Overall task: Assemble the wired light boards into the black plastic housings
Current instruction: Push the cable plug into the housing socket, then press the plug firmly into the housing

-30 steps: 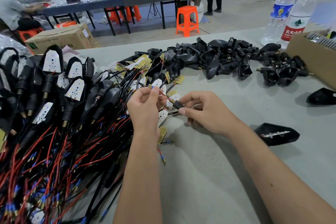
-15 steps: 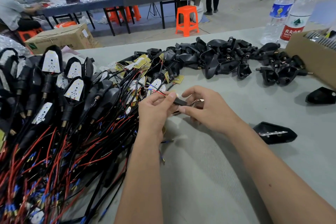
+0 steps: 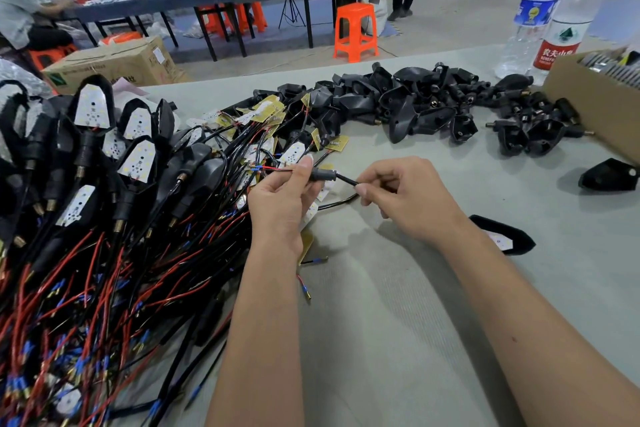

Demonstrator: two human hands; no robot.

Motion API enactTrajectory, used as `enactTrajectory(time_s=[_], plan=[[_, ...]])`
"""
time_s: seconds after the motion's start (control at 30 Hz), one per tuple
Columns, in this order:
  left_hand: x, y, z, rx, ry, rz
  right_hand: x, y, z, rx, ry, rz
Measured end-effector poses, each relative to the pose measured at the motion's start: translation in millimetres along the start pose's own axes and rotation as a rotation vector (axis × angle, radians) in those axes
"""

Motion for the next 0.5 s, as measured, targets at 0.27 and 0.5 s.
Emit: enactTrajectory(time_s=[0.27,0.5], plan=[[2,-2,-1,-0.062,0.071,0.015,12,0,-1,-0.067,-0.284,-0.189],[4,-1,0,-0.056,0.112,0.029,8,-2,3,-0.086,-0.328,-0.208]])
Point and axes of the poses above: each hand's wrist, its own y-axis towards the middle knuckle, its own z-axis out of the palm, x = y × z, the point moved 6 cm from there along y, towards the middle knuckle, and after that the axes turned 7 degrees about -z, right-handed, at the moved point
